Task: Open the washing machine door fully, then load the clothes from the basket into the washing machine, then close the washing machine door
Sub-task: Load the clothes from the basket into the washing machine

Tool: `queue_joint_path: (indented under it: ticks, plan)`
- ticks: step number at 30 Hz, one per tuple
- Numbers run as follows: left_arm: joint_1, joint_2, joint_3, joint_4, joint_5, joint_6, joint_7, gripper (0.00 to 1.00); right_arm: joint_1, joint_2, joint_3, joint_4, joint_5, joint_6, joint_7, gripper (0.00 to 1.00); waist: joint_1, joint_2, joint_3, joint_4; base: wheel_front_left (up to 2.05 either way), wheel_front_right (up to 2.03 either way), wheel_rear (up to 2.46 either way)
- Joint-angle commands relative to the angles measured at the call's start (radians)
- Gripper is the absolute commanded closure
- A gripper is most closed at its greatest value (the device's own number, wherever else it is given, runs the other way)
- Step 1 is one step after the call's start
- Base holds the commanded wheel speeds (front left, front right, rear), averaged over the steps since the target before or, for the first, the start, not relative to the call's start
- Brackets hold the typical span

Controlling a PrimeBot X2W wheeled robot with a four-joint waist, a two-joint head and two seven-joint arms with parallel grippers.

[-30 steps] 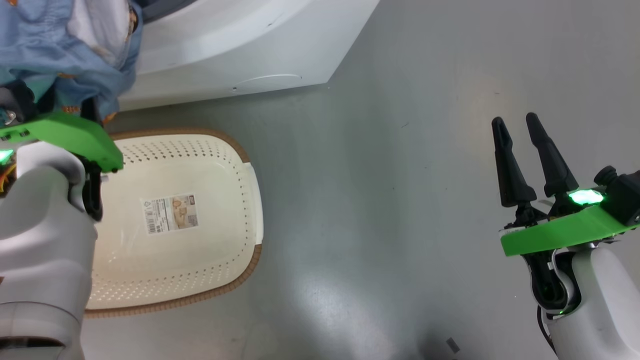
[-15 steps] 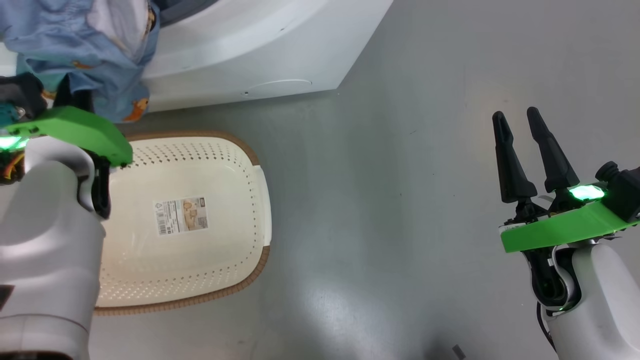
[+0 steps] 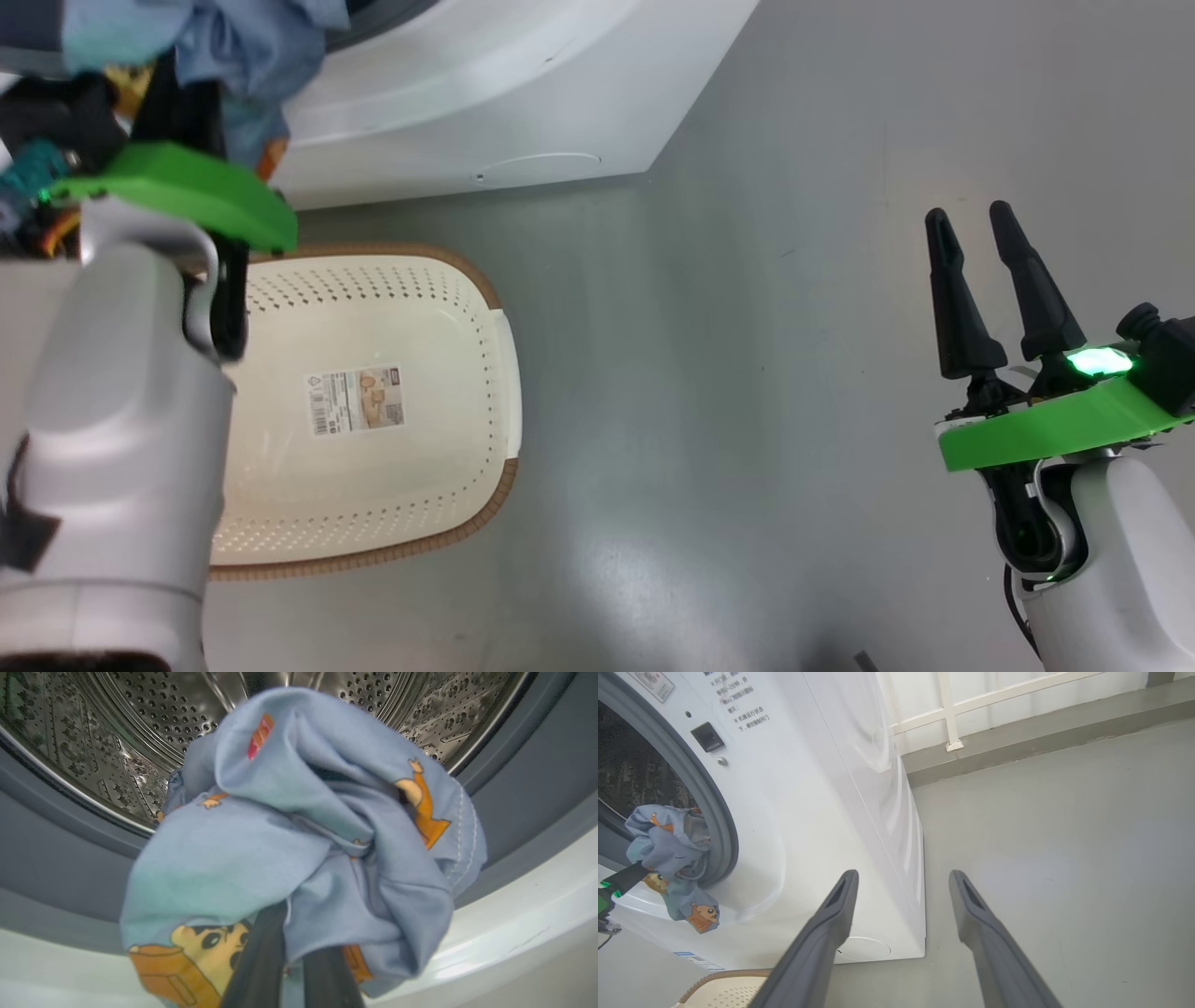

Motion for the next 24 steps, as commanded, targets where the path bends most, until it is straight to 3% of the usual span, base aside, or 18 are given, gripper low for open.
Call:
queue_joint_path:
  ticks: [1,8,16,19,23,24]
  plan:
    - [-0.057,0.030,0.020,-0.015,0.003,-0.007,-0.008,1.00,0.031,-0.005,0.029,-0.027,0.009,0.009,-0.005,0.00,0.0000,0.0000,0.011,-0.006,0.00,0.00,0.00]
    - [-0.196,0.041,0.017,0.061,0.010,0.011,0.004,1.00,0.019,0.001,0.032,-0.026,0.017,0.009,-0.005,0.00,0.0000,0.0000,0.054,-0.042,0.00,0.00,0.00]
    - [-0.370,0.101,0.009,0.202,0.040,0.038,0.004,1.00,0.001,0.019,0.027,-0.024,0.028,0.009,-0.005,0.00,0.0000,0.0000,0.110,-0.105,0.00,0.00,0.00]
    - [-0.425,0.111,0.009,0.160,0.059,0.053,-0.006,1.00,-0.004,0.020,0.021,-0.025,0.031,0.009,-0.005,0.00,0.0000,0.0000,0.126,-0.112,0.00,0.00,0.00]
    - [-0.409,0.112,0.064,-0.011,0.065,0.072,-0.007,1.00,-0.013,0.030,0.021,-0.030,0.027,0.009,-0.005,0.00,0.0000,0.0000,0.144,-0.118,0.00,0.00,0.00]
    - [-0.380,0.105,0.071,0.020,0.067,0.074,-0.008,1.00,-0.014,0.033,0.027,-0.026,0.024,0.009,-0.005,0.00,0.0000,0.0000,0.141,-0.117,0.00,0.00,0.00]
